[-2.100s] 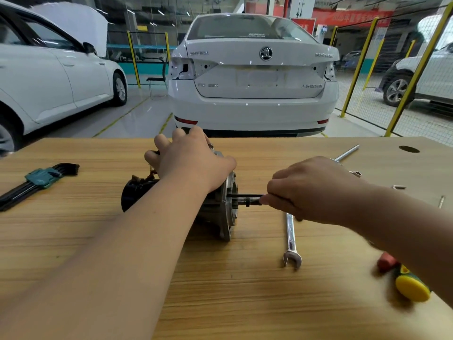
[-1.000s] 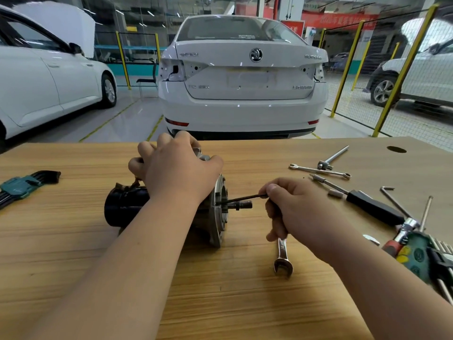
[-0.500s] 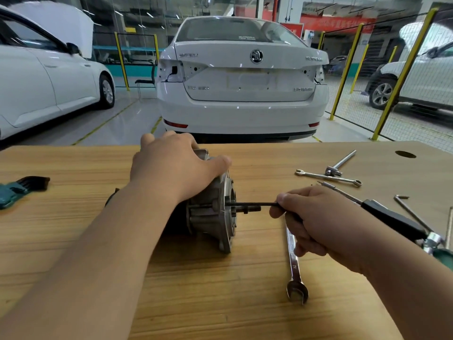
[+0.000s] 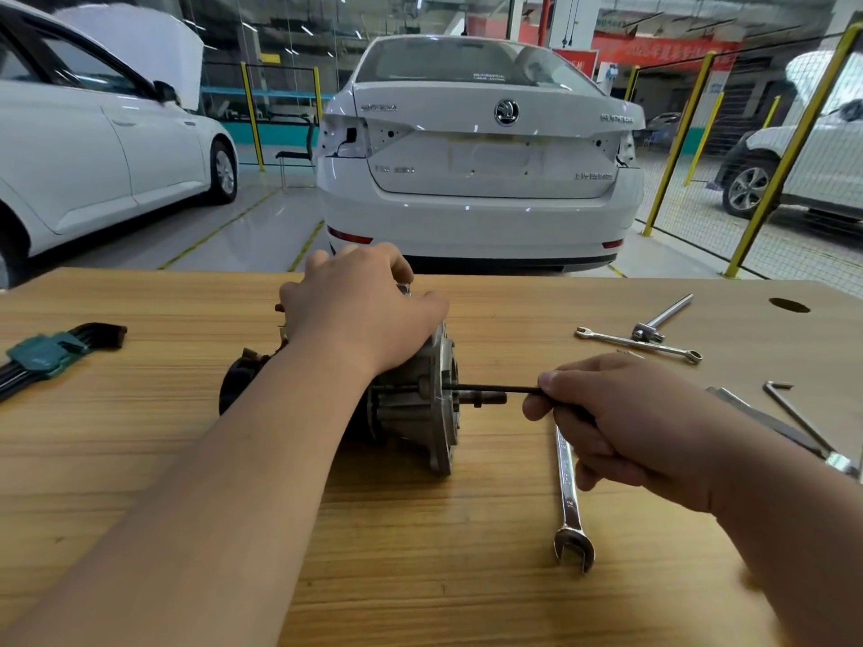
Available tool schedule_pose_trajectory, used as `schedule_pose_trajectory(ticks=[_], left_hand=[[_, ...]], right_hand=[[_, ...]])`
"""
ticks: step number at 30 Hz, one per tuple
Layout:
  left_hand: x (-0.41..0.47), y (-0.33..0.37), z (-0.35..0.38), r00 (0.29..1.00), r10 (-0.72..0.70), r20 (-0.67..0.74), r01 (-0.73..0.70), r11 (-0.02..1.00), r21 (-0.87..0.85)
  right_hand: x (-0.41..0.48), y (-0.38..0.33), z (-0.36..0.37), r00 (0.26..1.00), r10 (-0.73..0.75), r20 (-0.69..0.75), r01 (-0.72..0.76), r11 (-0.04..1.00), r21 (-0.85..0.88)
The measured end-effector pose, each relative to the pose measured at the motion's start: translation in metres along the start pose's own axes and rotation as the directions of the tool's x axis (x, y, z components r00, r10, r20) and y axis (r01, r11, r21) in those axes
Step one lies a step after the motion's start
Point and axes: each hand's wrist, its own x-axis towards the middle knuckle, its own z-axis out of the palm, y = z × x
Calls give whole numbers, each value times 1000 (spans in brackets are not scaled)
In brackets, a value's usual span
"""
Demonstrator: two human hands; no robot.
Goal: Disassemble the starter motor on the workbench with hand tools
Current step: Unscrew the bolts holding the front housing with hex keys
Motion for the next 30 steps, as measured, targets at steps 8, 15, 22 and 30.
schedule_pose_trajectory(ticks=[8, 15, 22, 30], left_hand=[[-2, 0, -4, 1000, 2, -8, -3, 999, -54], [-3, 0, -4, 1000, -3, 1, 3, 997, -73], [-7, -6, -3, 998, 30, 58, -34, 997, 67], [-55, -21, 14, 979, 191, 78, -201, 966, 165]], right_hand=[[3, 5, -1, 997, 33, 70, -42, 991, 131], [8, 5, -4, 997, -7, 75, 4, 999, 35], [7, 2, -1, 999, 6, 53, -7, 1000, 20], [5, 11, 7, 995, -91, -34, 89, 995, -54]])
